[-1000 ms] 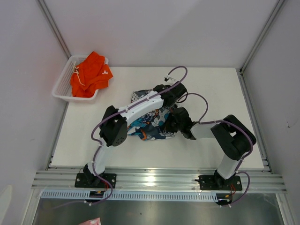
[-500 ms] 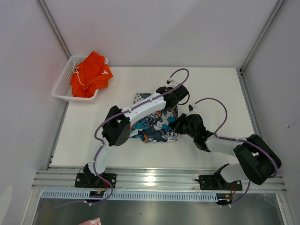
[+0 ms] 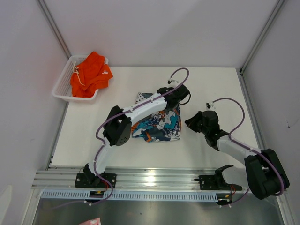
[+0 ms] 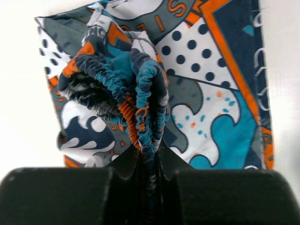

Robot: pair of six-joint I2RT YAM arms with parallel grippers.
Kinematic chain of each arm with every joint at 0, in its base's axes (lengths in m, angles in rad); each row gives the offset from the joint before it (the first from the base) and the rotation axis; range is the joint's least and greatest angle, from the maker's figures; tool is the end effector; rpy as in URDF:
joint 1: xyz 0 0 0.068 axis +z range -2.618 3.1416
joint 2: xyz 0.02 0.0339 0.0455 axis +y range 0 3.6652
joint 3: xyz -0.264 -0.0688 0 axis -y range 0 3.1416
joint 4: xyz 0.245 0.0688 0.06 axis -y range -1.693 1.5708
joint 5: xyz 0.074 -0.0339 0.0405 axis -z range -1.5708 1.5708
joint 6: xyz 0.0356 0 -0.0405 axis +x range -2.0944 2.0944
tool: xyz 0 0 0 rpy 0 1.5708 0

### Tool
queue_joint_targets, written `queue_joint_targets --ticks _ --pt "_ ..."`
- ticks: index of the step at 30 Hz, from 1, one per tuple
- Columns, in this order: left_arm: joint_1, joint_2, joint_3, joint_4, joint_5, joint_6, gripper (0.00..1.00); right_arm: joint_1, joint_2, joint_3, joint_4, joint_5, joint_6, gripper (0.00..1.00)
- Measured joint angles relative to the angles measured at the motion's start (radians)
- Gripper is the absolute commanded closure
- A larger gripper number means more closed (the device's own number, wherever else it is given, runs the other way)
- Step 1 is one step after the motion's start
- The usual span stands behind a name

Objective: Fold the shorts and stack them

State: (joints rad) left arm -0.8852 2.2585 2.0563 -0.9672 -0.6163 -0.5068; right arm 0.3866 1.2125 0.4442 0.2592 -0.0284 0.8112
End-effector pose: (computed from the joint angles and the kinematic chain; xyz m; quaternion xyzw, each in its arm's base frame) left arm 0.3198 -0.3584 0.2322 0.1162 0.9285 0.1063 0.3363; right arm 0.2228 0.0918 0.1802 0.1747 0.8444 0.2955 0.4112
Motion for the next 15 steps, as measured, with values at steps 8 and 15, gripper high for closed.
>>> queue_joint_targets --ticks 8,15 --pt "-0.032 0.000 -0.016 0.124 0.095 -0.035 0.03 -0.057 -0.035 -0.041 -0.031 -0.002 -0.005 0.99" --pt "-0.061 -0.016 -0.037 0.243 0.290 -0.035 0.01 -0.099 -0.045 -0.051 -0.031 -0.008 -0.020 0.95"
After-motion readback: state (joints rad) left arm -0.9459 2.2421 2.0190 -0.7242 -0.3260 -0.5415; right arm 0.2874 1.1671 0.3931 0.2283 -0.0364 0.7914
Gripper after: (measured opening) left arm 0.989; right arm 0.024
